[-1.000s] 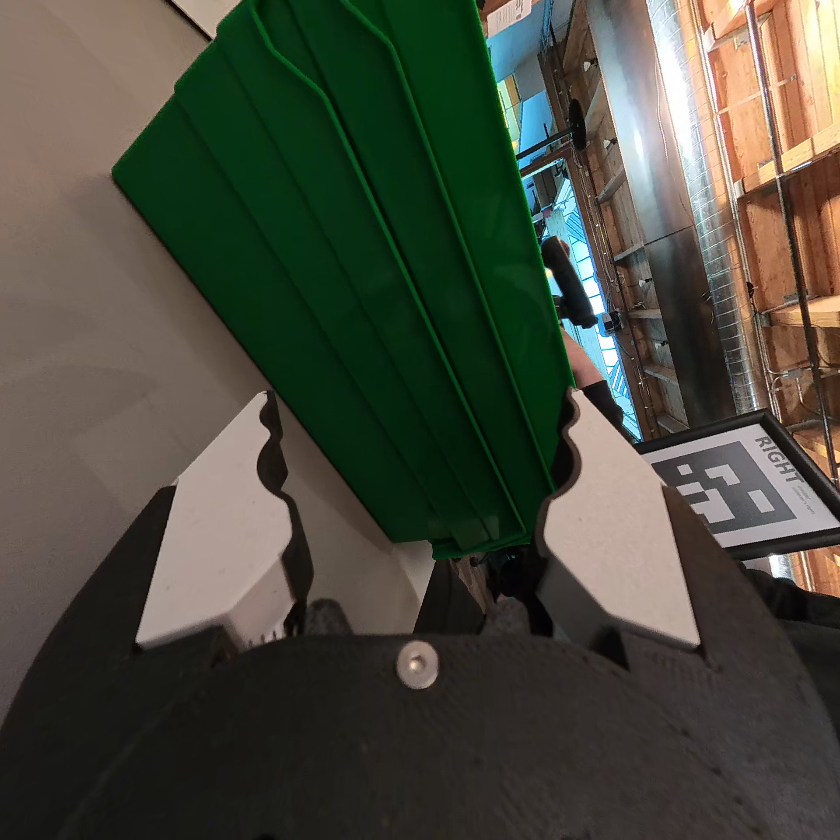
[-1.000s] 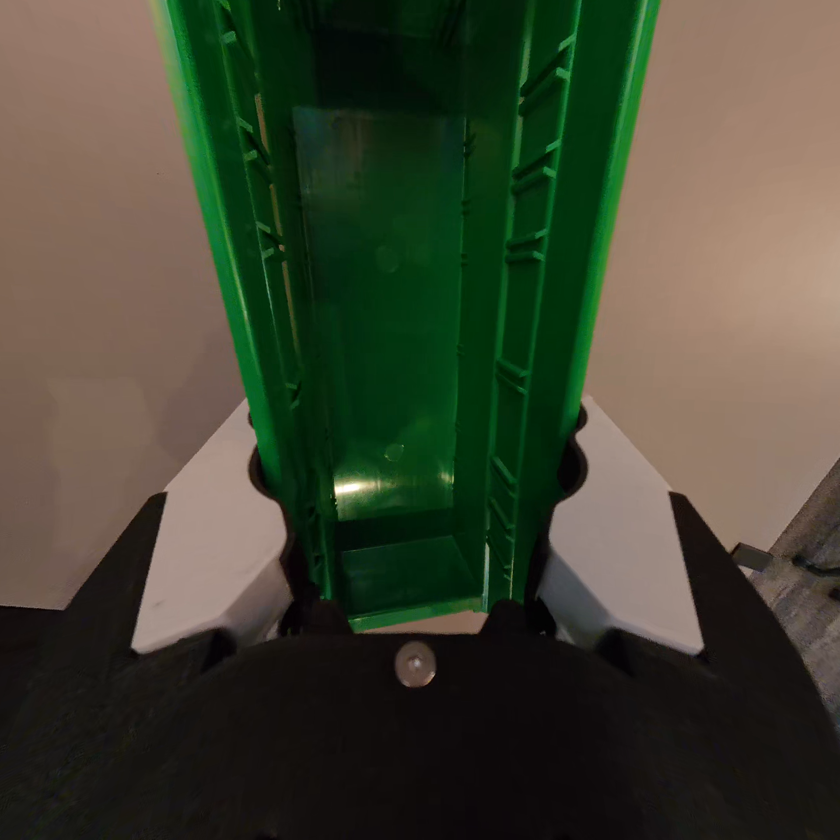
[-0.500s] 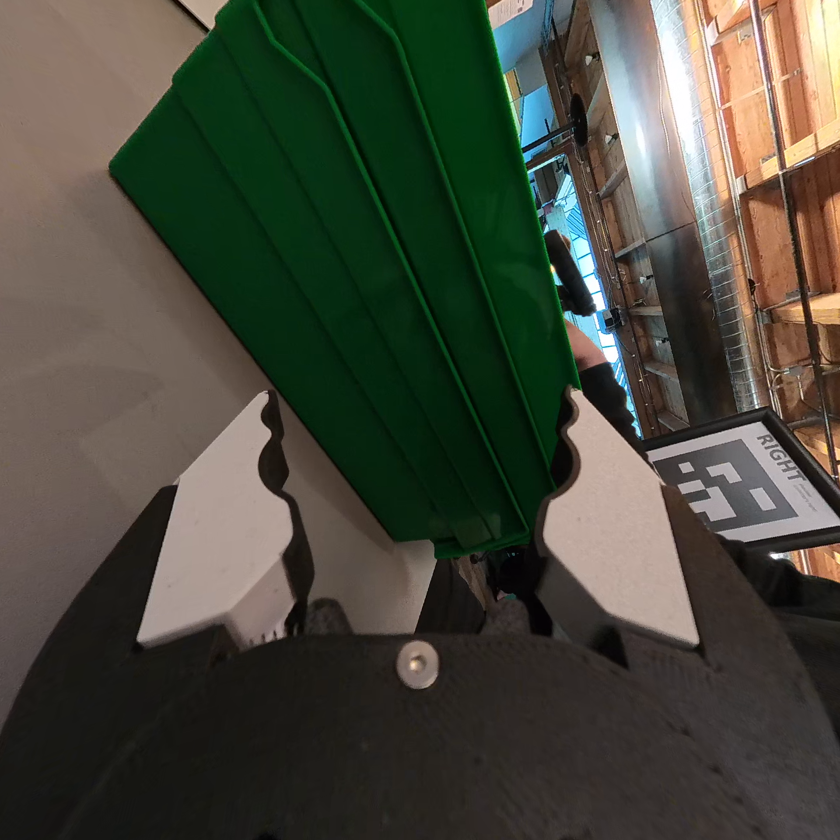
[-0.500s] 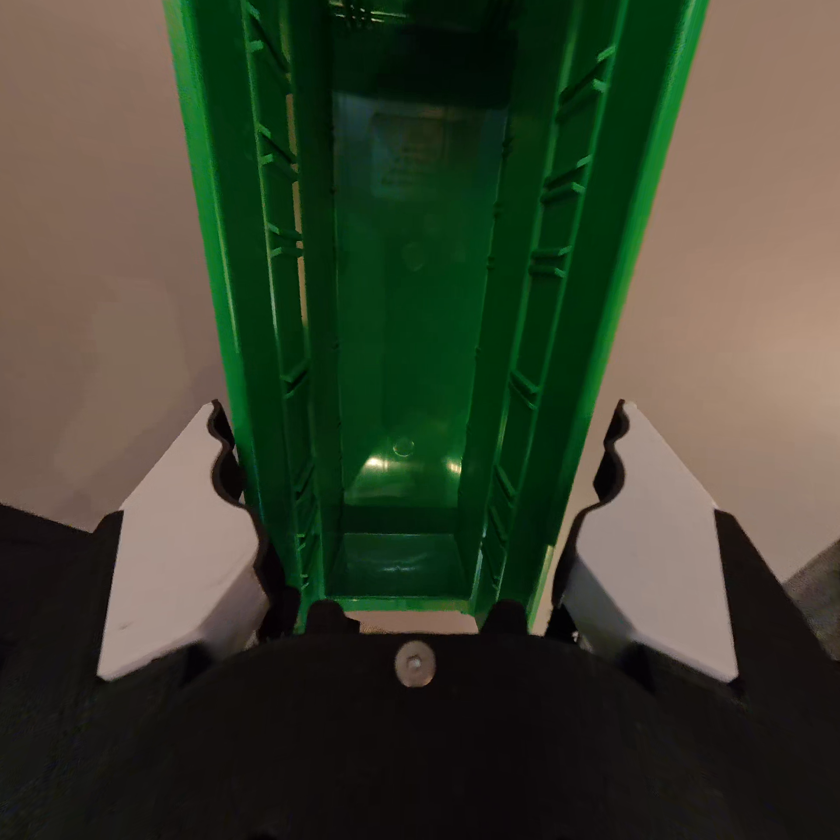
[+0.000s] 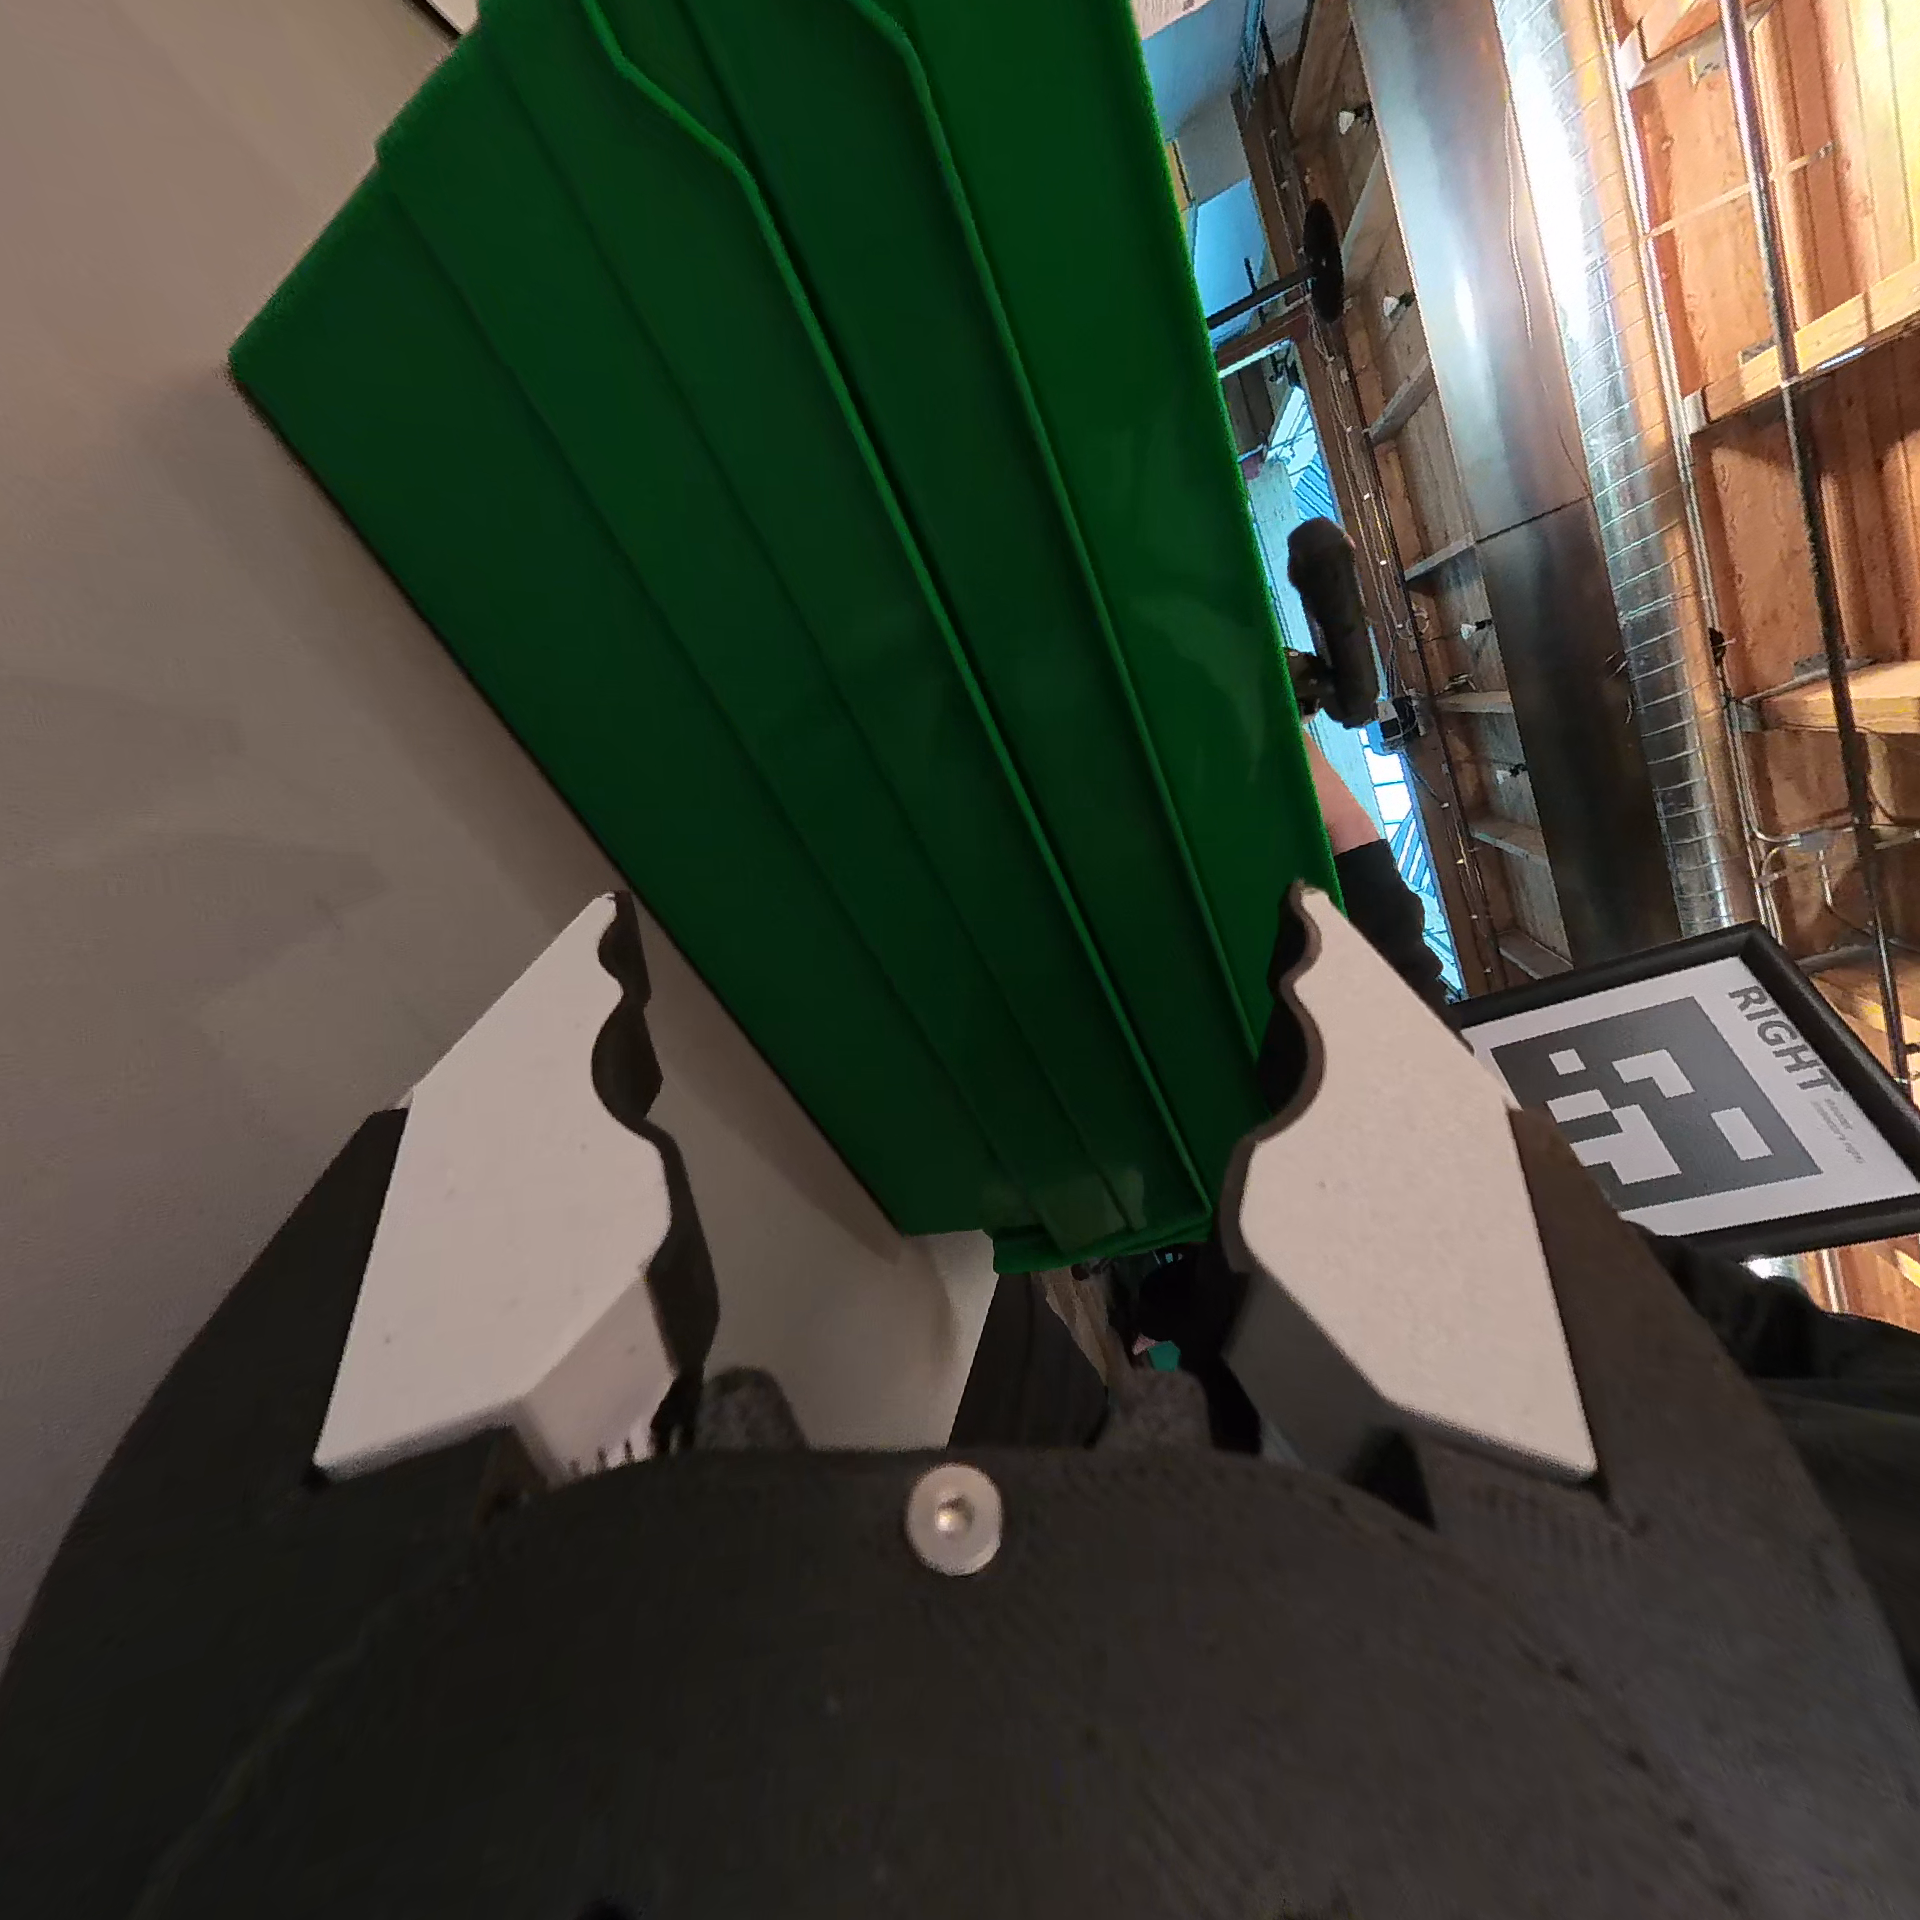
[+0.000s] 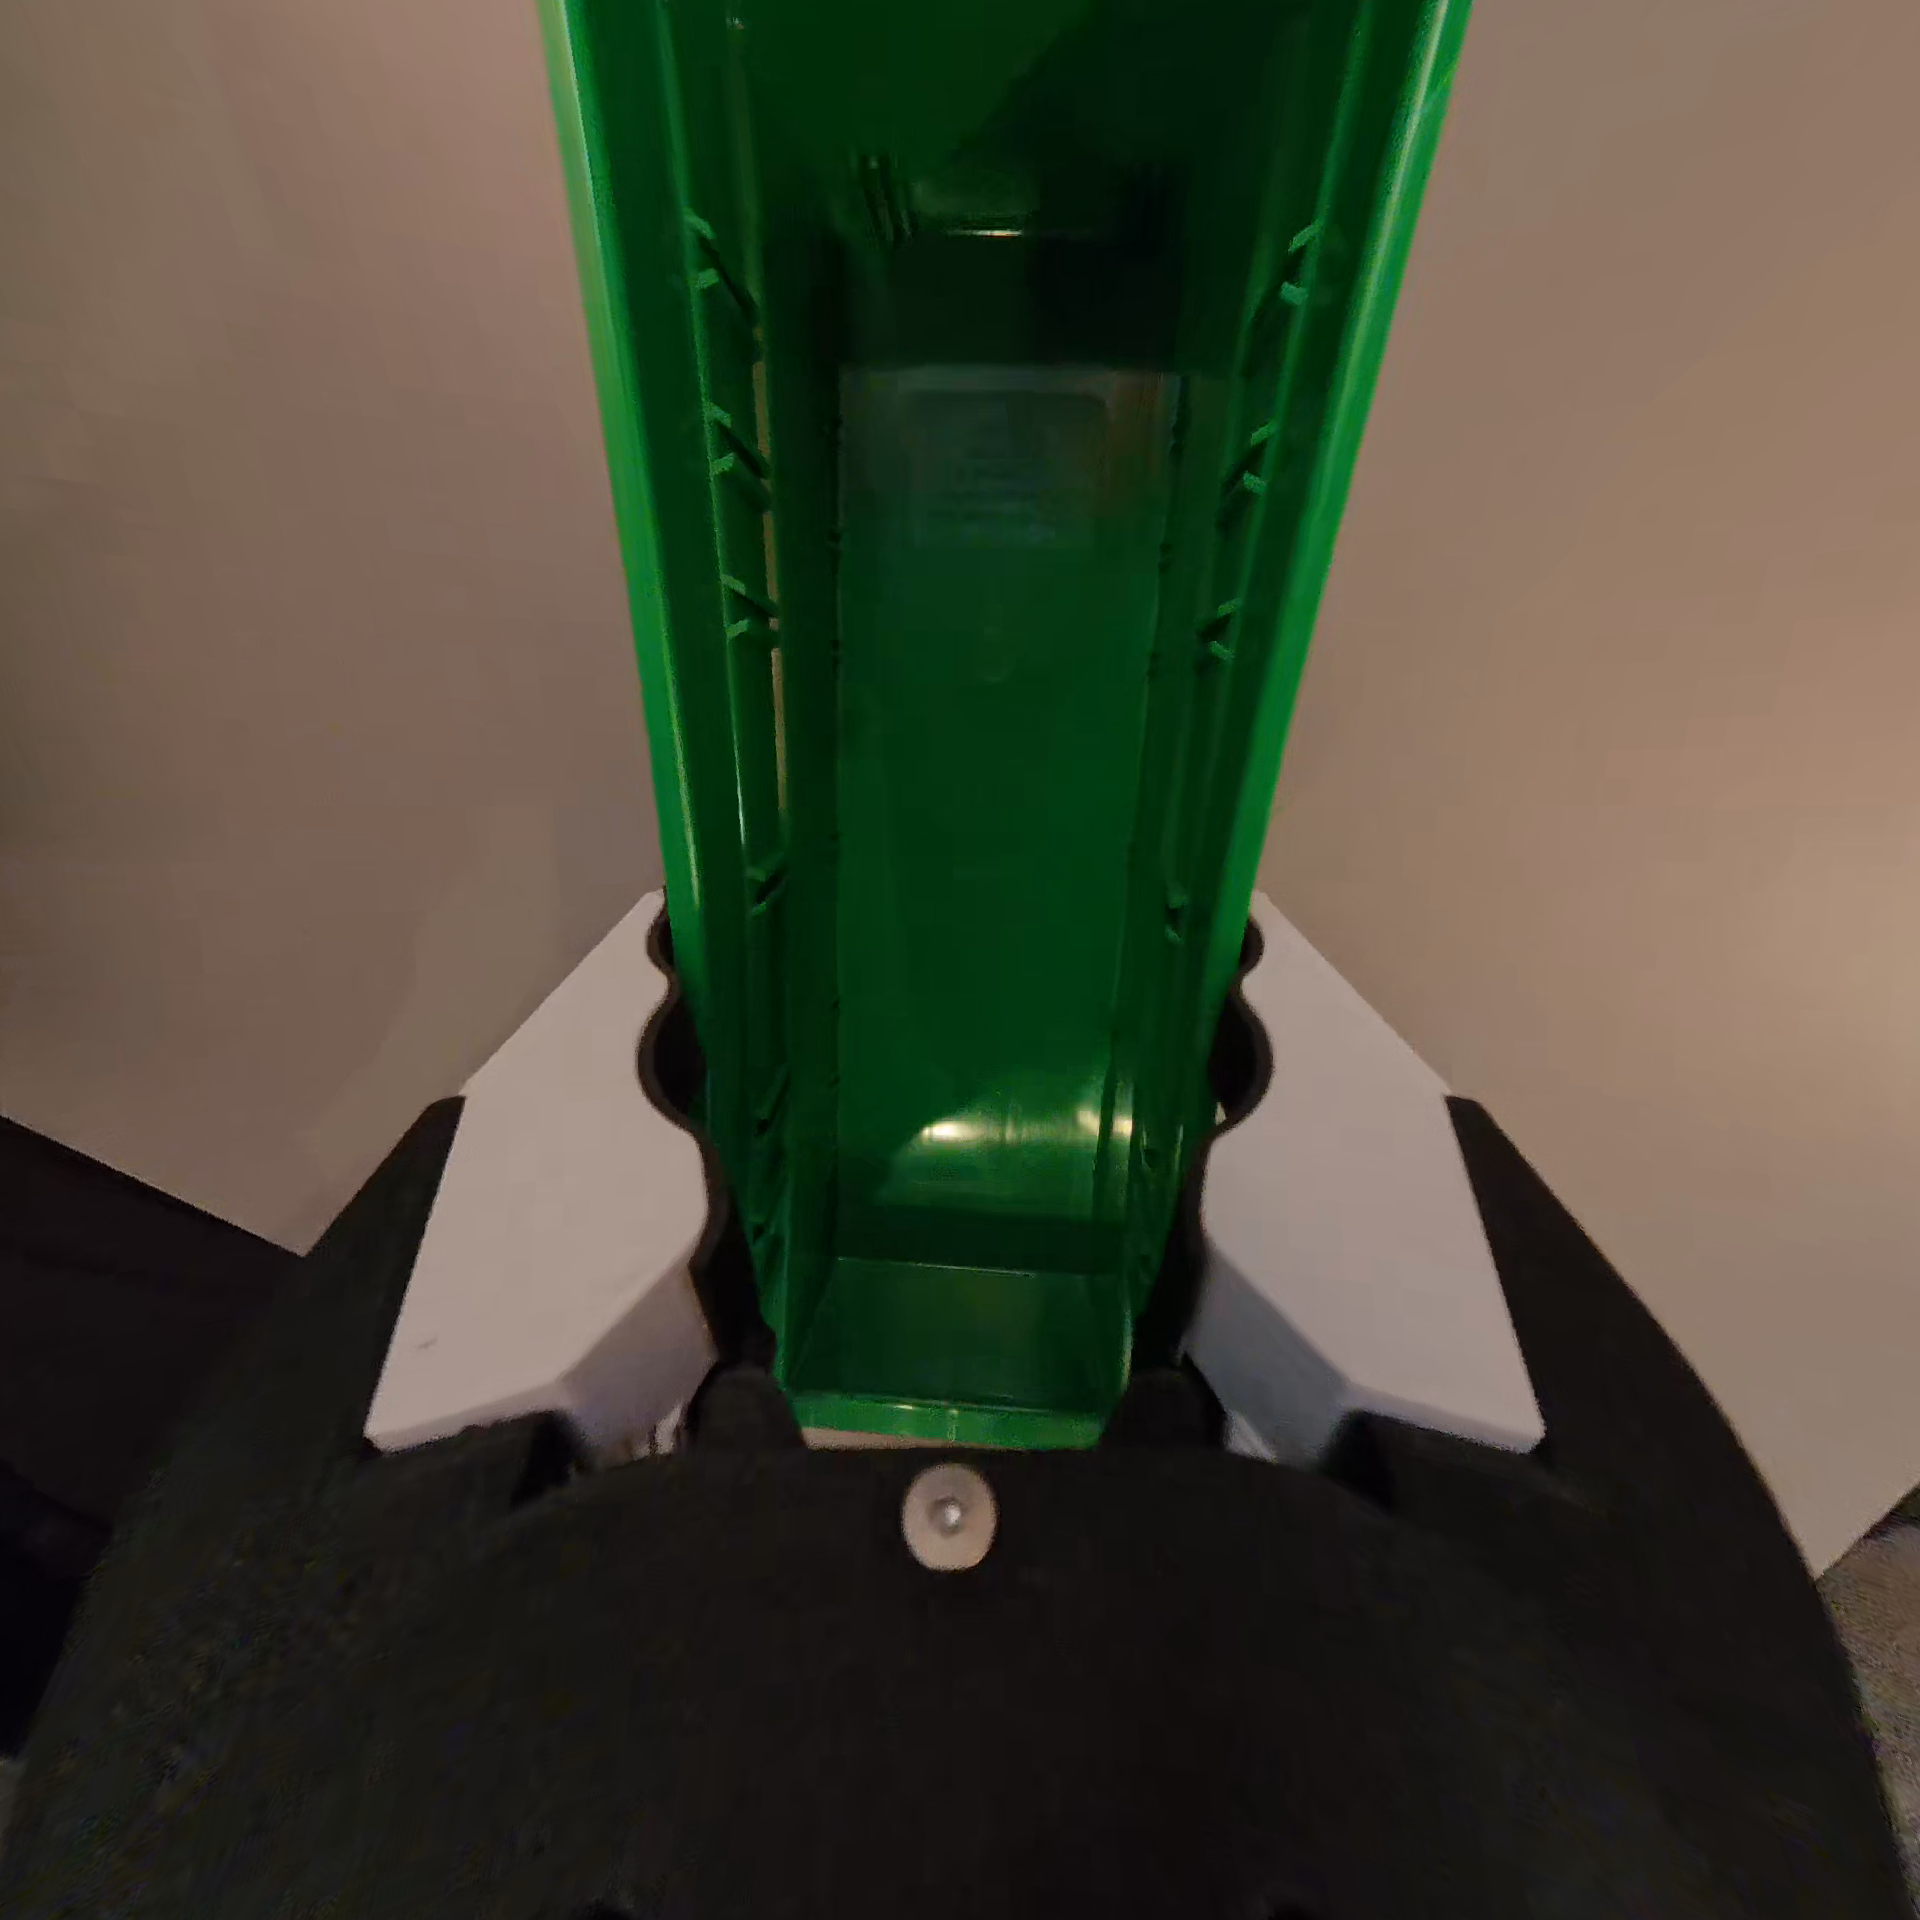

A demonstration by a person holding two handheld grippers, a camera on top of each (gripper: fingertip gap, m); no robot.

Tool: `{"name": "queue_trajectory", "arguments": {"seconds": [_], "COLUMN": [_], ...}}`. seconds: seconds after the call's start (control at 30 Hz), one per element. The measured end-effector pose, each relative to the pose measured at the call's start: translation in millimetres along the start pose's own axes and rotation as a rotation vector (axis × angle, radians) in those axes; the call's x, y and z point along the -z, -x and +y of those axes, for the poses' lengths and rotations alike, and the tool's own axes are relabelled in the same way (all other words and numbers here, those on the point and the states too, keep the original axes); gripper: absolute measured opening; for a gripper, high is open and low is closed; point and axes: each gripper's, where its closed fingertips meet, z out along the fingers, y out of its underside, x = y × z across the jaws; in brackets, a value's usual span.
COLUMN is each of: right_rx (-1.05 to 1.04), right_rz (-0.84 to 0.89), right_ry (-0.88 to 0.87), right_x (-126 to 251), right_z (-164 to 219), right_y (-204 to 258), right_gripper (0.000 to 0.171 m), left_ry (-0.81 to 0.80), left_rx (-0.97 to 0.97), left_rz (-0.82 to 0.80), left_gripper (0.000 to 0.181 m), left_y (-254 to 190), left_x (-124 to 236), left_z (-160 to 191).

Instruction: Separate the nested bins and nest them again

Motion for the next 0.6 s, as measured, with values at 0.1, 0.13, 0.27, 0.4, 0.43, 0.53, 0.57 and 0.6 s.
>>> {"name": "queue_trajectory", "arguments": {"seconds": [0.1, 0.13, 0.27, 0.4, 0.43, 0.53, 0.57, 0.6], "right_rx": [-0.003, -0.019, -0.087, -0.119, -0.119, -0.067, -0.044, -0.018], "right_rz": [0.017, 0.001, -0.055, -0.119, -0.142, -0.205, -0.218, -0.229], "right_ry": [0.014, -0.001, -0.129, -0.277, -0.313, -0.379, -0.387, -0.390], "right_x": [0.2, 1.6, 21.7, 67.9, 81.4, 117.4, 126.9, 135.0], "right_z": [2.5, 0.4, -24.5, -75.6, -91.3, -131.8, -142.3, -151.5], "right_y": [-4.0, -2.4, 8.9, 44.6, 59.0, 110.2, 127.6, 144.7], "right_gripper": [0.097, 0.097, 0.096, 0.098, 0.098, 0.100, 0.101, 0.101], "left_ry": [0.003, 0.001, 0.003, 0.022, 0.029, 0.055, 0.061, 0.069], "left_rx": [-0.003, -0.004, -0.004, -0.006, -0.008, -0.014, -0.020, -0.025], "left_rz": [-0.001, -0.001, -0.006, -0.006, -0.006, -0.003, -0.003, -0.003], "left_gripper": [0.117, 0.117, 0.117, 0.117, 0.117, 0.117, 0.116, 0.116], "left_y": [-0.8, -0.9, 0.5, 0.0, 0.0, -2.4, -3.8, -5.2], "left_x": [-0.8, -0.8, -2.5, -9.4, -11.7, -18.7, -20.2, -21.7], "left_z": [1.4, 1.1, 1.6, 7.1, 9.0, 16.3, 18.7, 21.4]}}
